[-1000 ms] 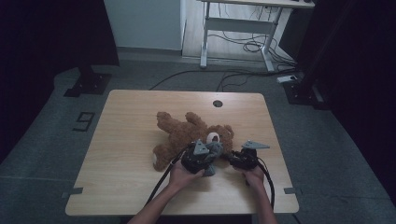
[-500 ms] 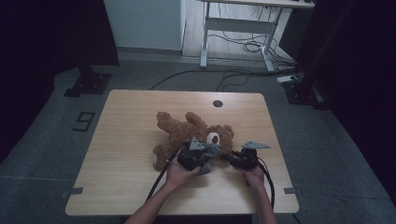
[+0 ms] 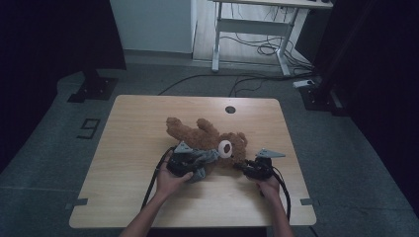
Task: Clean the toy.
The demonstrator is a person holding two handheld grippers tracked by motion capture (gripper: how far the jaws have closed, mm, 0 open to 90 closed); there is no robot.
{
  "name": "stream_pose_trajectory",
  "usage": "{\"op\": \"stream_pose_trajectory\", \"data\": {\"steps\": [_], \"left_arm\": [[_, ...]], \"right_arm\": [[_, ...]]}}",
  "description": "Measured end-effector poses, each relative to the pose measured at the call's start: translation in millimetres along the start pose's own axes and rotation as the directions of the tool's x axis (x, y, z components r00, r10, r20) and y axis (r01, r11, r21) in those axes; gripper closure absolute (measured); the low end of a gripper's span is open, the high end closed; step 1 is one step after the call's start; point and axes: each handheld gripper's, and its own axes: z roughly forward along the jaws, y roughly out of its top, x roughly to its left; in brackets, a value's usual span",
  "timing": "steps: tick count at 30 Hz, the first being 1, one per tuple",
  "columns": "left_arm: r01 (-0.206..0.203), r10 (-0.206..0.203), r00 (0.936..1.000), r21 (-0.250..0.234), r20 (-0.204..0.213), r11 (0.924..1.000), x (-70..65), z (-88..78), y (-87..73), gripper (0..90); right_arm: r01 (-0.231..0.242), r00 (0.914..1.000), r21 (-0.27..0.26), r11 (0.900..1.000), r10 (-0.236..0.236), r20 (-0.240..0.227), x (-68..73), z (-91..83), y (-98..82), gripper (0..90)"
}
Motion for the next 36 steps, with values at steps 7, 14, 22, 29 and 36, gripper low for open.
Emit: {"op": "stream_pose_trajectory", "data": {"steps": [7,14,22,29,36], "left_arm": [[0.023,-0.022,0.9994,0.010,-0.028,0.9997,15.9,-16.8,-13.4,77.0],[0.056,-0.055,0.9971,0.016,-0.054,0.9983,31.3,-32.7,-33.8,76.9],[0.110,-0.113,0.9905,-0.034,-0.078,0.9933,49.4,-58.2,-49.0,76.9],[0.043,-0.051,0.9967,-0.111,-0.064,0.9928,30.5,-66.2,-23.5,77.5],[-0.084,0.075,0.9935,-0.097,-0.085,0.9918,-4.4,-18.1,46.6,77.8]], "right_arm": [[-0.005,1.0000,-0.001,1.000,0.005,-0.003,-0.6,0.0,-0.2,63.3],[-0.006,1.0000,0.001,1.000,0.006,-0.006,-0.9,0.2,-0.4,63.4],[-0.007,1.0000,0.001,1.000,0.007,-0.007,-1.2,0.1,-0.5,63.4],[-0.013,0.9999,-0.003,1.000,0.013,-0.010,-1.6,0.3,-0.4,63.5],[-0.018,0.9998,-0.007,1.000,0.018,-0.010,-1.7,0.6,-0.4,63.5]]}}
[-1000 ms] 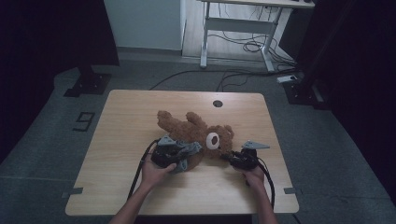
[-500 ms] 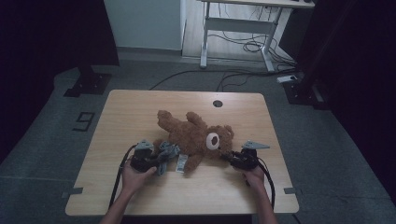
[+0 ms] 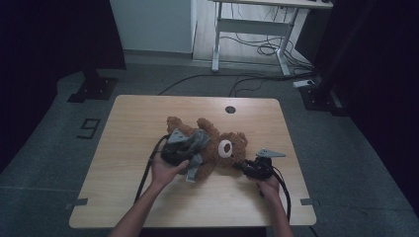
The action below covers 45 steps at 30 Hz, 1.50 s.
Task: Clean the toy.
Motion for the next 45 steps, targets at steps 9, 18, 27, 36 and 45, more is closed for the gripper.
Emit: {"op": "stream_pose_trajectory", "data": {"steps": [9,18,27,36,45], "left_arm": [[-0.036,0.040,0.9978,0.091,-0.053,0.9952,-16.4,59.1,24.9,77.7],[-0.011,0.014,0.9941,0.035,-0.108,0.9993,8.6,33.5,13.3,78.0],[0.052,-0.047,0.9863,0.025,-0.158,0.9984,41.2,3.7,-2.3,78.3],[0.114,-0.100,0.9770,0.066,-0.188,0.9912,69.2,-0.6,-38.7,78.8],[0.145,-0.128,0.9743,0.082,-0.185,0.9860,77.5,-1.8,-54.8,78.7]], "right_arm": [[0.000,1.0000,0.002,1.000,0.000,0.000,0.0,-0.3,-0.1,63.5],[0.006,1.0000,0.009,1.000,-0.006,0.004,0.7,-0.3,-0.2,63.8],[0.005,1.0000,0.007,1.000,-0.005,-0.001,0.0,0.1,-0.5,63.8],[0.001,1.0000,0.011,1.000,-0.001,-0.001,0.1,0.5,-0.8,63.9],[0.009,1.0000,0.020,1.000,-0.009,-0.001,1.3,0.8,-1.1,63.9]]}}
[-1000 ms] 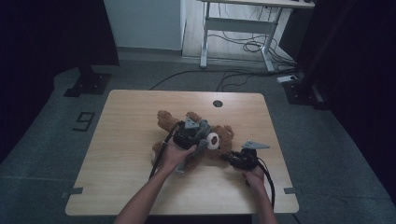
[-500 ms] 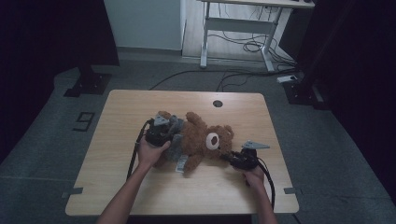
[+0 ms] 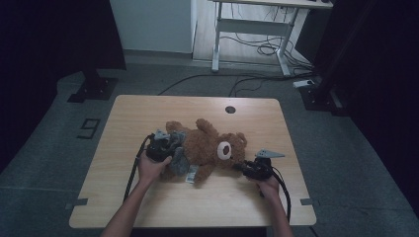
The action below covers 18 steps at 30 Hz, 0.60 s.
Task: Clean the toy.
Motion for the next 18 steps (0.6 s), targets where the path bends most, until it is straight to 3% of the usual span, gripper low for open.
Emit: {"op": "stream_pose_trajectory", "data": {"steps": [10,12,13,18], "left_arm": [[0.036,-0.036,0.9993,0.034,-0.011,0.9988,13.1,-4.5,-7.3,78.6],[0.040,-0.040,0.9988,0.027,-0.029,0.9988,16.5,-6.4,-10.0,78.7],[0.025,-0.024,0.9979,0.018,-0.061,0.9995,18.1,-9.1,-12.9,78.7],[0.006,-0.005,0.9945,0.014,-0.105,0.9999,23.0,-17.5,-17.9,79.0]], "right_arm": [[0.005,1.0000,0.004,1.000,-0.005,0.003,0.7,0.7,-0.2,63.9],[0.003,1.0000,0.004,1.000,-0.003,0.002,0.5,0.9,-0.2,63.9],[0.001,1.0000,0.004,1.000,-0.001,0.003,0.5,0.8,-0.3,63.9],[-0.001,1.0000,0.005,1.000,0.001,0.004,0.4,0.8,-0.3,63.9]]}}
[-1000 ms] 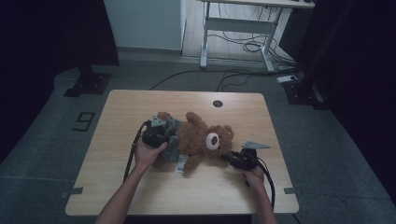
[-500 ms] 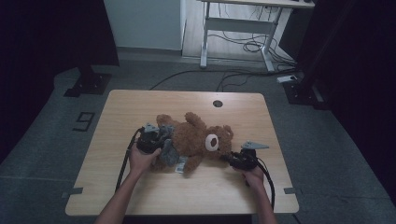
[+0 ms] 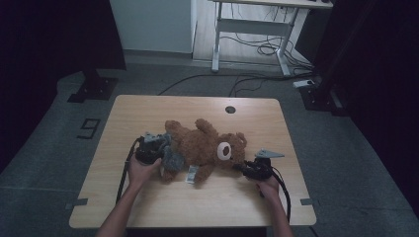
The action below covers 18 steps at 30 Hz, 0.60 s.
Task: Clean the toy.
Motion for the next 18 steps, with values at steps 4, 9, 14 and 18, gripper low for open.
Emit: {"op": "stream_pose_trajectory", "data": {"steps": [4,9,14,18], "left_arm": [[0.015,-0.015,0.9997,-0.005,-0.018,0.9999,10.8,-9.0,-7.1,79.0],[-0.028,0.031,0.9992,-0.121,0.023,0.9922,0.2,-35.9,-2.1,79.0],[-0.056,0.073,0.9935,-0.176,0.087,0.9828,-21.5,-46.1,20.5,78.9],[-0.101,0.127,0.9842,-0.195,0.124,0.9754,-50.0,-41.6,41.7,78.9]], "right_arm": [[-0.004,1.0000,0.000,1.000,0.004,0.001,-0.3,0.0,0.0,63.9],[-0.010,0.9999,-0.001,1.000,0.010,0.002,-0.8,-0.1,0.1,63.9],[-0.010,0.9999,-0.001,1.000,0.010,0.005,-0.3,-0.2,0.0,64.0],[-0.012,0.9999,-0.002,1.000,0.012,0.004,-0.6,-0.2,-0.1,64.0]]}}
